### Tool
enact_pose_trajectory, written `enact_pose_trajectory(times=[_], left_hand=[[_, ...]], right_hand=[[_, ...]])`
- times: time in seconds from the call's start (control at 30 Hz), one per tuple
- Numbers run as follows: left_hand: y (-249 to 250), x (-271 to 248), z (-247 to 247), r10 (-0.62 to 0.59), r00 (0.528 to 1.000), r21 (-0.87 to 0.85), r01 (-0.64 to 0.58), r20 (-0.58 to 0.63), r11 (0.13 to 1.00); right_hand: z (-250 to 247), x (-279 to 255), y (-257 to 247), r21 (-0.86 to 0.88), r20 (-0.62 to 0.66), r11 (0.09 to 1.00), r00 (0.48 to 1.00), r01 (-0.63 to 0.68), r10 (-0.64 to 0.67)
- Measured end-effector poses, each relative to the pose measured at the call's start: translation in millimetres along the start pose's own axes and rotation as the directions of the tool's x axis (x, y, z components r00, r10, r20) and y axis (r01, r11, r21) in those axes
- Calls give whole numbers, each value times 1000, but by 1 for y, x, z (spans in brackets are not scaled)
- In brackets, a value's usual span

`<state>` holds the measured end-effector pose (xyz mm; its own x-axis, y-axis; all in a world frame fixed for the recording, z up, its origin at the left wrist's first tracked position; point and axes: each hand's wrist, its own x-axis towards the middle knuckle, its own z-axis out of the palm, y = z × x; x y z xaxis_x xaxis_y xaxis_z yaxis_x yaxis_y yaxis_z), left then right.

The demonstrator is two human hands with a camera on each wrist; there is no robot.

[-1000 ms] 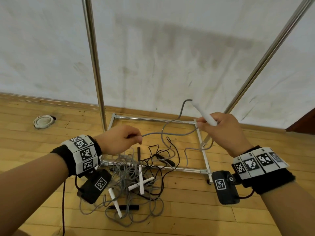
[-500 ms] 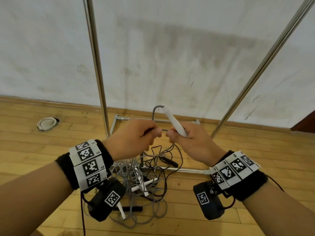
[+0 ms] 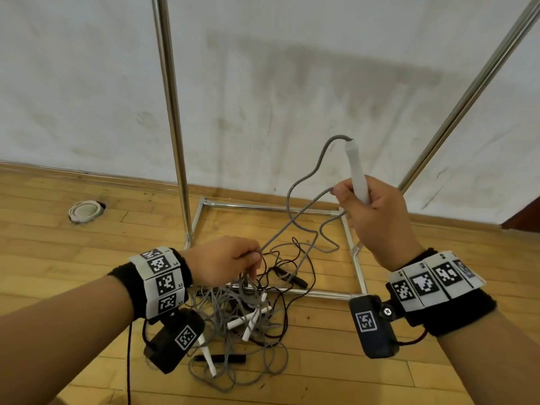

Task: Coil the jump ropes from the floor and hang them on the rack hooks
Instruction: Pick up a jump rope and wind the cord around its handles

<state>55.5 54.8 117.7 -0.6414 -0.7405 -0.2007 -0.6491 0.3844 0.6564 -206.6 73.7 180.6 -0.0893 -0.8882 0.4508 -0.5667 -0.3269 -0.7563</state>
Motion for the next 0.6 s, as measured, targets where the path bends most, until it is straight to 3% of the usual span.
enact_pose_trajectory(times=[0.2, 0.3, 0.4, 0.53, 0.6], left_hand=[[-7, -2, -10, 49, 984, 28, -45, -173, 999], [-4, -2, -14, 103, 972, 86, -87, -211, 993], [3, -2, -12, 165, 966, 148, -136, -200, 979], [18, -3, -12, 256, 934, 145, -225, -250, 963], [22, -3, -12, 276, 920, 125, -251, -277, 960]], right_hand=[[-8, -3, 13, -222, 59, 974, 997, -38, 52], [-1, -12, 13, -199, 183, 980, 982, -16, 53], [17, -24, 10, -68, 347, 995, 934, -73, 92], [39, -33, 5, -93, 526, 991, 841, -92, 128], [46, -35, 2, -98, 555, 993, 825, -62, 106]])
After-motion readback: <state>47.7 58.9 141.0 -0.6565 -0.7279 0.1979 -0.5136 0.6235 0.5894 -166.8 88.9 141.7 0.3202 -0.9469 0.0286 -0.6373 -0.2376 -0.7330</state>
